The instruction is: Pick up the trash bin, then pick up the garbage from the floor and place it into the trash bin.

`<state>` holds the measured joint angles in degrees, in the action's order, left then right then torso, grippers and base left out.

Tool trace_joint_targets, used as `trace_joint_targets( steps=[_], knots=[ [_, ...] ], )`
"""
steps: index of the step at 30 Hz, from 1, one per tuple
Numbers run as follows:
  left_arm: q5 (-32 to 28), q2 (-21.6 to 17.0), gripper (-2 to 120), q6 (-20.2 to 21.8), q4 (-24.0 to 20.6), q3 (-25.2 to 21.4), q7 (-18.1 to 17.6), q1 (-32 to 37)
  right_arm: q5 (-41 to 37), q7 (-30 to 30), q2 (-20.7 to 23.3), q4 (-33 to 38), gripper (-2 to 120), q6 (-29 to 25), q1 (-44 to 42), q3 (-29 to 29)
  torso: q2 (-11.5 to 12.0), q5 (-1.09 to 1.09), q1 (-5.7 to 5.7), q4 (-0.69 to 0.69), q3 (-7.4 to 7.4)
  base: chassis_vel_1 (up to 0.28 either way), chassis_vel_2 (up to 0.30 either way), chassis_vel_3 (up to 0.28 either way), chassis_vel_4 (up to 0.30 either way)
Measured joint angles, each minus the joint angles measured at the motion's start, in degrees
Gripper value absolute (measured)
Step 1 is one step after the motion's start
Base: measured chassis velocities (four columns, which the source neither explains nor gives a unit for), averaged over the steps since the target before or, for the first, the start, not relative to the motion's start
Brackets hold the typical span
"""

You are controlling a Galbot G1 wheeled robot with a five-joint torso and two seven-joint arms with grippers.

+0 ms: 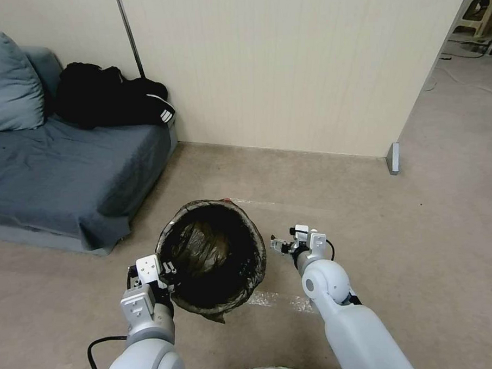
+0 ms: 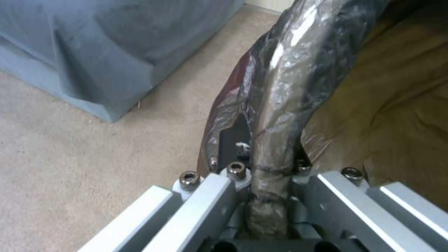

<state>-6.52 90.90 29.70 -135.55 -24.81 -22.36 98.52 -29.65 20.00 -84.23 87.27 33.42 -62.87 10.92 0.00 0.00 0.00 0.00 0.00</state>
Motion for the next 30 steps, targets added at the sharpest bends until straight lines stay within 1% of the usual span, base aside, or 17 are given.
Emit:
trace_joint_targets(
  steps=[1, 2, 5, 6, 7, 8, 9, 10, 11, 12, 13, 16, 18, 30],
  knots=[
    [0.0, -0.1, 0, 0.0, 0.0, 0.0, 0.0, 0.0, 0.3, -0.4, -0.3, -2.3, 100, 0.1, 0.7, -0.4, 0.0, 0.0, 0.0, 0.0, 0.0, 0.0, 0.0, 0.0, 0.0],
    [0.0, -0.1, 0, 0.0, 0.0, 0.0, 0.0, 0.0, 0.3, -0.4, -0.3, -2.3, 100, 0.1, 0.7, -0.4, 0.0, 0.0, 0.0, 0.0, 0.0, 0.0, 0.0, 0.0, 0.0],
    [0.0, -0.1, 0, 0.0, 0.0, 0.0, 0.0, 0.0, 0.9, -1.0, -0.8, -6.5, 100, 0.3, 2.0, -1.0, 0.0, 0.01, 0.0, 0.0, 0.0, 0.0, 0.0, 0.0, 0.0],
    [0.0, -0.1, 0, 0.0, 0.0, 0.0, 0.0, 0.0, 0.9, -1.0, -0.8, -6.5, 100, 0.3, 2.0, -1.0, 0.0, 0.01, 0.0, 0.0, 0.0, 0.0, 0.0, 0.0, 0.0],
    [0.0, -0.2, 0, 0.0, 0.0, 0.1, 0.0, 0.0, 1.2, -1.3, -1.0, -8.2, 100, 0.3, 2.5, -1.3, 0.0, -0.01, 0.0, -0.01, 0.0, 0.0, 0.0, 0.0, 0.0],
    [0.0, -0.2, 0, 0.0, -0.1, 0.2, 0.0, 0.0, 1.7, -1.9, -0.8, -9.2, 100, 0.1, 2.5, 0.0, 0.0, -0.07, 0.0, -0.03, 0.0, 0.0, 0.0, 0.0, 0.0],
    [0.0, -0.2, 0, 0.0, -0.1, 0.2, 0.0, 0.0, 2.0, -2.1, -0.4, -9.3, 100, -0.2, 2.4, 1.0, 0.0, 0.02, 0.0, 0.0, 0.0, 0.0, 0.0, 0.0, 0.0],
    [0.0, -0.2, 0, 0.0, -0.1, 0.2, 0.0, 0.0, 2.0, -2.1, -0.4, -9.3, 100, -0.2, 2.4, 1.0, 0.0, 0.02, 0.0, 0.0, 0.0, 0.0, 0.0, 0.0, 0.0],
    [0.0, -0.2, 0, 0.0, -0.1, 0.3, 0.0, 0.0, 2.3, -2.2, -0.1, -9.4, 100, -0.4, 2.3, 1.7, 0.0, 0.08, 0.0, 0.03, 0.0, 0.0, 0.0, 0.0, 0.0],
    [0.0, -0.2, 0, 0.0, -0.1, 0.5, 0.2, 0.0, 2.4, -2.3, 0.0, -9.4, 100, -0.7, 2.2, 2.1, 0.0, -0.06, 0.0, 0.03, 0.0, 0.0, 0.0, 0.0, 0.0],
    [0.0, -0.3, 0, 0.0, -0.2, 0.5, 0.2, 0.0, 2.5, -2.4, 0.2, -9.4, 100, -0.9, 2.2, 2.8, 0.0, 0.02, 0.0, 0.02, 0.0, 0.0, 0.0, 0.0, 0.0],
    [0.0, -0.4, 0, 0.0, -0.2, 0.5, 0.1, 0.1, 2.6, -2.5, 0.3, -9.4, 100, -1.1, 2.2, 3.5, 0.0, -0.02, 0.0, 0.0, 0.0, 0.0, 0.0, 0.0, 0.0],
    [0.0, -0.4, 0, 0.0, -0.2, 0.5, 0.1, 0.1, 2.6, -2.5, 0.6, -8.9, 100, -1.1, 2.2, 4.1, 0.0, 0.01, 0.0, 0.0, 0.0, 0.0, 0.0, 0.0, 0.0],
    [0.3, -0.3, 0, 0.0, 0.4, 1.4, 0.1, -0.4, 1.7, -2.8, 0.8, -7.4, 100, -1.6, 1.8, 5.5, 0.0, -0.01, 0.0, 0.0, 0.0, 0.0, 0.0, 0.0, 0.0]
  ],
)
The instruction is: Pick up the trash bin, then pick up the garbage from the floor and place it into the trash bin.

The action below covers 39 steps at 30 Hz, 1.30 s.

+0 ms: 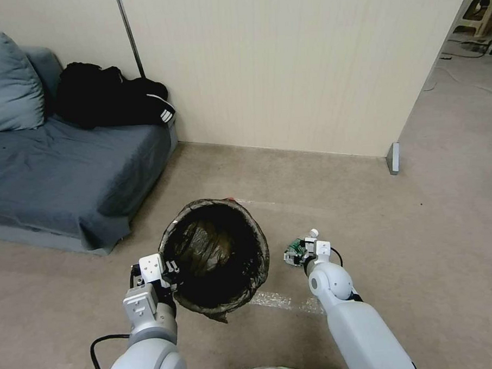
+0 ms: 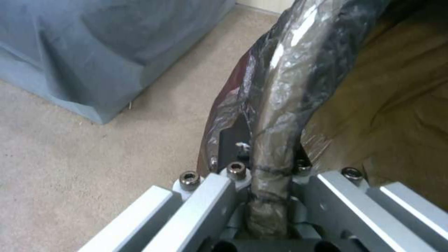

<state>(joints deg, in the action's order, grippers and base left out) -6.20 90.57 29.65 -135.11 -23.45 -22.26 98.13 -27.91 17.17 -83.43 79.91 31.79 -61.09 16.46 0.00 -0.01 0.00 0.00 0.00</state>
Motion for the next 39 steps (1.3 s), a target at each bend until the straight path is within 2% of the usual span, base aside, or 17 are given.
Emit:
trace_joint_targets(
  steps=[13, 26, 29, 30, 33, 34, 37, 39],
  knots=[
    [0.0, -0.1, 0, 0.0, 0.1, -0.1, 0.0, 0.2, -0.1, -0.6, -0.6, -3.3, 100, -1.1, 2.4, 1.1, 0.0, 0.01, 0.0, 0.0, 0.0, 0.0, 0.0, 0.0, 0.0],
    [0.2, -0.1, 0, 0.0, -0.3, -0.1, 0.0, 0.5, 0.6, -1.9, -1.8, -12.0, 99, -4.3, 5.7, 2.9, 0.0, 0.01, 0.0, 0.0, 0.0, 0.0, 0.0, 0.0, 0.0],
    [0.3, -0.1, 0, 0.0, -0.3, -0.1, 0.1, 0.6, 1.4, -2.5, -2.4, -15.5, 86, -6.3, 6.7, 3.2, 0.0, 0.01, 0.0, -0.01, 0.0, 0.0, 0.0, 0.0, 0.0],
    [0.3, -0.1, 0, 0.0, -0.3, -0.1, 0.1, 0.6, 1.4, -2.5, -2.4, -15.5, 86, -6.3, 6.7, 3.2, 0.0, 0.01, 0.0, -0.01, 0.0, 0.0, 0.0, 0.0, 0.0],
    [0.4, -0.1, 0, 0.0, -0.3, 0.0, 0.1, 0.6, 2.4, -3.8, -2.8, -18.3, 71, -8.2, 7.5, 3.5, 0.0, 0.01, 0.0, 0.0, 0.0, 0.0, 0.0, 0.0, 0.0],
    [0.4, -0.1, 0, 0.0, -0.3, 0.0, 0.1, 0.6, 2.4, -3.8, -2.8, -18.3, 71, -8.2, 7.5, 3.5, 0.0, 0.01, 0.0, 0.0, 0.0, 0.0, 0.0, 0.0, 0.0],
    [0.6, 0.0, 0, -0.1, -0.2, 0.3, 0.1, 0.6, 2.9, -4.7, -3.3, -20.5, 56, -9.3, 8.3, 3.8, 0.0, 0.01, 0.0, 0.0, 0.0, 0.0, 0.0, 0.0, 0.0],
    [0.6, 0.1, 0, -0.1, -0.2, 0.4, 0.1, 0.6, 3.2, -4.9, -3.4, -20.9, 52, -9.6, 8.3, 3.8, 0.0, 0.01, 0.0, 0.0, 0.0, 0.0, 0.0, 0.0, 0.0]
  ],
)
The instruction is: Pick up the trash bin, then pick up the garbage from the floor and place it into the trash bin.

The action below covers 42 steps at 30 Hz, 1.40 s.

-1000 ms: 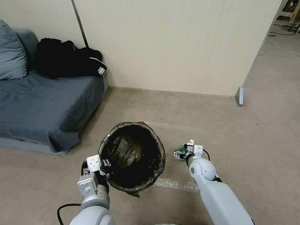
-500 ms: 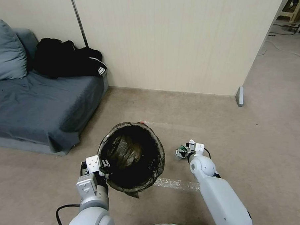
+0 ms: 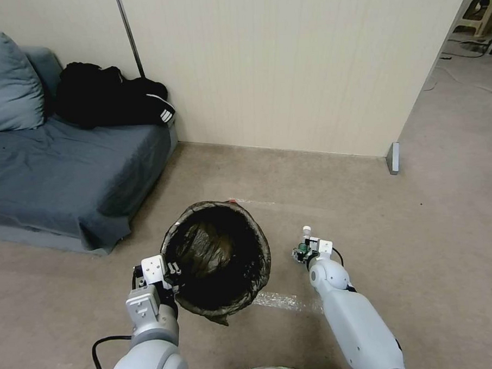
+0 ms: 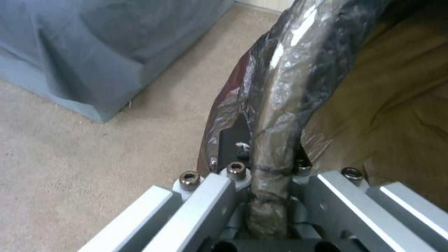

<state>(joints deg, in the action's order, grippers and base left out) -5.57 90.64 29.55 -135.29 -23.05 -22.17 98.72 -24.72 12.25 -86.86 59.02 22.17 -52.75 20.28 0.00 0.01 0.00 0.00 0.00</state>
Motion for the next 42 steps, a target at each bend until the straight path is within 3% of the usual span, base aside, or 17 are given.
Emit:
trace_joint_targets(
  steps=[5, 10, 17, 19, 20, 23, 24, 27, 28, 32, 38, 42],
  knots=[
    [0.0, -0.1, 0, 0.0, 0.0, -0.1, 0.0, 0.1, 0.7, -0.6, -0.2, -0.6, 33, -0.9, 0.0, 0.1, 0.0, 0.0, 0.0, 0.0, 0.0, 0.0, 0.0, 0.0, 0.0],
    [0.0, -0.1, 0, 0.0, 0.1, 0.0, 0.0, 0.1, 0.9, -0.6, 0.0, -0.2, 22, -1.4, -0.1, 0.1, 0.0, -0.02, 0.0, -0.01, 0.0, 0.0, 0.0, 0.0, 0.0],
    [-0.2, -0.4, 0, 0.0, 0.6, 0.0, 0.1, -0.1, 1.4, 0.7, 0.6, 4.5, 22, -4.2, -1.9, -0.3, 0.0, -0.02, 0.0, 0.0, 0.0, 0.0, 0.0, 0.0, 0.0],
    [-0.4, -0.8, 0, 0.0, 1.1, -0.1, 0.1, -0.1, 0.6, -0.7, 1.4, 11.0, 22, -7.8, -3.8, -0.8, 0.0, -0.01, 0.0, 0.01, 0.0, 0.0, 0.0, 0.0, 0.0],
    [-0.4, -0.8, 0, 0.0, 1.1, -0.1, 0.1, -0.1, 0.6, -0.7, 1.4, 11.0, 22, -7.8, -3.8, -0.8, 0.0, -0.01, 0.0, 0.01, 0.0, 0.0, 0.0, 0.0, 0.0],
    [-0.7, -1.8, 0, 0.0, 2.1, 0.4, 0.2, -0.1, 1.9, -4.8, 3.2, 23.2, 22, -14.0, -7.4, -1.9, 0.0, 0.02, 0.0, 0.0, 0.0, 0.0, 0.0, 0.0, 0.0],
    [-0.7, -1.8, 0, 0.0, 2.1, 0.4, 0.2, -0.1, 1.9, -4.8, 3.2, 23.2, 22, -14.0, -7.4, -1.9, 0.0, 0.02, 0.0, 0.0, 0.0, 0.0, 0.0, 0.0, 0.0],
    [-1.8, -2.2, 0, 0.5, 2.9, 0.9, 0.7, -0.3, 6.7, -10.9, 5.3, 35.7, 22, -21.8, -11.7, -3.6, 0.0, 0.0, 0.0, 0.0, 0.0, 0.0, 0.0, 0.0, 0.0],
    [-1.8, -2.2, 0, 0.5, 2.9, 0.9, 0.7, -0.3, 6.7, -10.9, 5.3, 35.7, 22, -21.8, -11.7, -3.6, 0.0, 0.0, 0.0, 0.0, 0.0, 0.0, 0.0, 0.0, 0.0],
    [-2.2, -2.8, 0, 0.8, 3.4, 1.2, 1.3, -0.2, 10.9, -19.5, 9.8, 49.2, 22, -29.3, -18.6, -7.0, 0.0, 0.0, 0.0, 0.0, 0.0, 0.0, 0.0, 0.0, 0.0],
    [-2.2, -3.1, 0, 0.9, 3.5, 1.7, 1.4, -0.1, 13.2, -24.4, 14.6, 58.4, 22, -34.9, -26.3, -12.1, 0.0, -0.01, 0.0, 0.01, 0.0, 0.0, 0.0, 0.0, 0.0],
    [-2.2, -3.5, 0, 0.9, 3.6, 2.0, 1.4, 0.2, 15.6, -26.6, 15.9, 59.5, 22, -37.1, -29.2, -15.6, 0.0, 0.0, 0.0, 0.0, 0.0, 0.0, 0.0, 0.0, 0.0]
  ],
)
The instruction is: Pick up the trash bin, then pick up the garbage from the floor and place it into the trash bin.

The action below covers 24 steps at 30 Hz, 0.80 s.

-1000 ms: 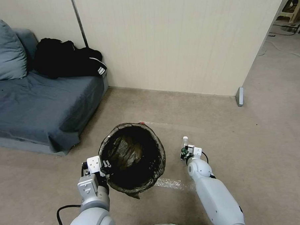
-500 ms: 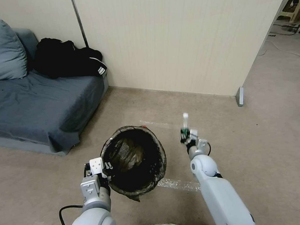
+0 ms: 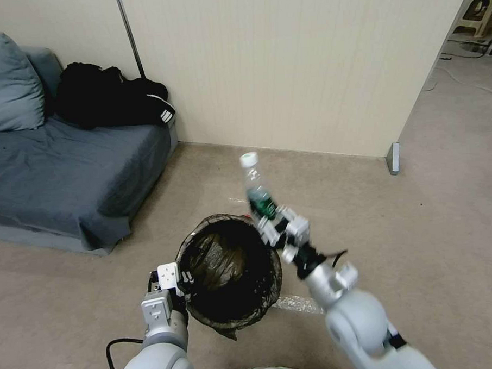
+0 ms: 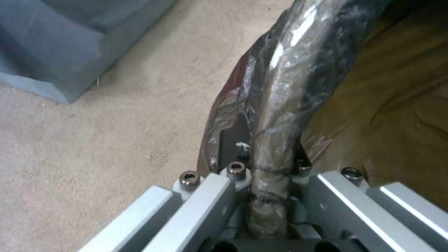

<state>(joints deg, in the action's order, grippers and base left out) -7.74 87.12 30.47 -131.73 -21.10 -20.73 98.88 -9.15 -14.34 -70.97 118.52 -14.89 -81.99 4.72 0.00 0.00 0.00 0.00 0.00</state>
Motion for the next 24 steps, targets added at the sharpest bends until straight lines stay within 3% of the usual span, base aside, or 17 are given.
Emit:
trace_joint_targets(
  steps=[16, 24],
  knots=[
    [-1.7, -1.5, 0, 0.3, -1.1, 0.0, 0.0, -0.6, 4.5, -0.2, -1.3, -12.4, 22, -1.0, -0.2, -2.0, 0.0, 0.0, 0.0, -0.01, 0.0, 0.0, 0.0, 0.0, 0.0],
    [-3.9, -1.7, 0, 0.1, -1.2, -0.1, -0.1, -1.0, 4.7, -0.4, -1.3, -12.7, 49, -1.2, -0.5, -2.2, 0.0, 0.0, 0.0, 0.0, 0.0, 0.0, 0.0, 0.0, 0.0]
  ],
)
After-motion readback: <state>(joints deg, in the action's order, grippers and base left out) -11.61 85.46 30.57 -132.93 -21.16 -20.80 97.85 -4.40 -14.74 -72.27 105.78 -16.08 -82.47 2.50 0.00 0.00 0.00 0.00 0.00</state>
